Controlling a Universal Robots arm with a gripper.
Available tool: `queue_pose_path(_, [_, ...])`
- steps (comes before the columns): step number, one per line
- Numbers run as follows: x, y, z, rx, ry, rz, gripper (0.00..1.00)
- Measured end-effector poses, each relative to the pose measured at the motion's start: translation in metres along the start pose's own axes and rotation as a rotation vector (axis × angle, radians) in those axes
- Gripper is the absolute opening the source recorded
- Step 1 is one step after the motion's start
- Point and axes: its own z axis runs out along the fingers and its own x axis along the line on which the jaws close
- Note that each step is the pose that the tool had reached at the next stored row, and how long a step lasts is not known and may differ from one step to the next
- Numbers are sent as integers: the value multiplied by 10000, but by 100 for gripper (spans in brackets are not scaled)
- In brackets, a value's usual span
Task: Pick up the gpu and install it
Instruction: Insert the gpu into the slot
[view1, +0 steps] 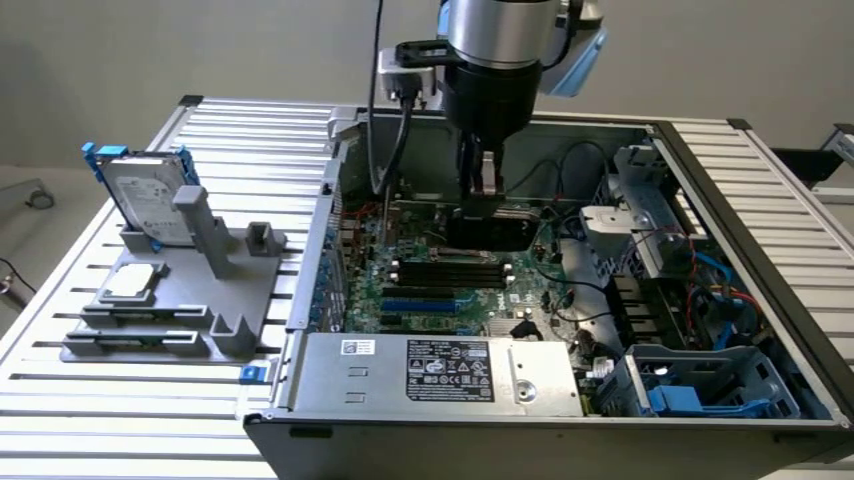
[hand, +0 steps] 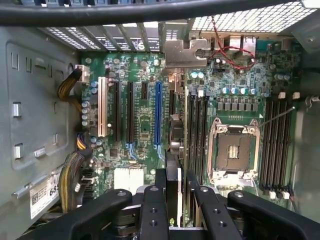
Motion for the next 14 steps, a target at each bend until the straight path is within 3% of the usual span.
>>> queue_pose_path(7, [84, 118, 75, 21, -2, -35, 27])
queue_pose_path(14, [150, 333, 143, 161, 2, -34, 27])
